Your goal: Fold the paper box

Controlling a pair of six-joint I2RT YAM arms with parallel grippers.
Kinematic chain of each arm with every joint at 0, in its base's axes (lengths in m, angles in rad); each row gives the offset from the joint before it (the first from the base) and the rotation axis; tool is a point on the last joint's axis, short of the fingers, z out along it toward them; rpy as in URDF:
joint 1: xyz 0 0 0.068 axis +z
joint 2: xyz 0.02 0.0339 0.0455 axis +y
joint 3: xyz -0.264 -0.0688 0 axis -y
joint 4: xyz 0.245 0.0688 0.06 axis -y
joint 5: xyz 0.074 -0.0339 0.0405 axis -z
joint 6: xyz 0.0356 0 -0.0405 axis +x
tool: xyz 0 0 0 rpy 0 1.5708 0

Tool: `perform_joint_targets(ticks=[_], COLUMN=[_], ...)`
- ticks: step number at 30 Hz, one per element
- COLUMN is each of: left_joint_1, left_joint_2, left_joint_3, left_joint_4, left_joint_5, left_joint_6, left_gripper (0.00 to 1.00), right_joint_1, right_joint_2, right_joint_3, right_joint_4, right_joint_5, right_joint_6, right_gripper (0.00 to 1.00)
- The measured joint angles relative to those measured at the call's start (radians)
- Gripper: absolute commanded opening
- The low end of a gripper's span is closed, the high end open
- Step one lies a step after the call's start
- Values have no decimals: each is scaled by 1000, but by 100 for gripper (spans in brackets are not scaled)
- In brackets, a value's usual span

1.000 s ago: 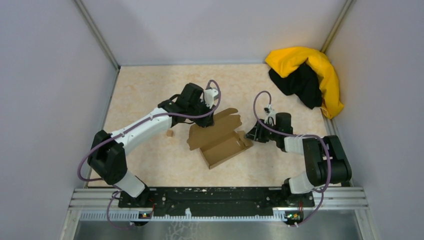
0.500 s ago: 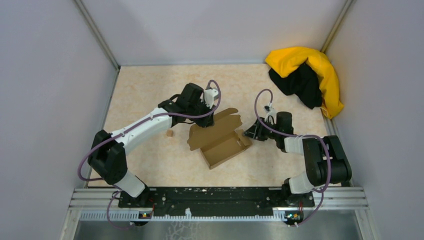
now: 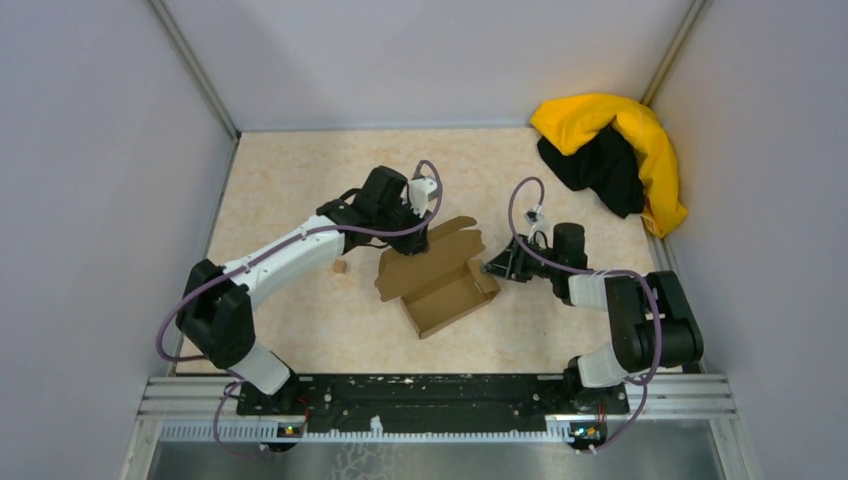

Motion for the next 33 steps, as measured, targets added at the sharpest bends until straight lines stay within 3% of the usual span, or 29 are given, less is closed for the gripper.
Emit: perform_joint_targets(ticks=[13,33], left_joint_1=[0,0], left_joint_2=[3,10], left_joint_3=[0,0], left_joint_4=[0,14], left_joint_5=[11,22], left_joint_6=[0,0], left_gripper=[26,26], right_joint_1=[55,211], right_joint_2=[-4,-183], right_joint_3=[4,95], right_joint_4=[-67,-417], right_joint_5=[13,332], right_joint_6=[-41,-214], right_gripper=[43,41])
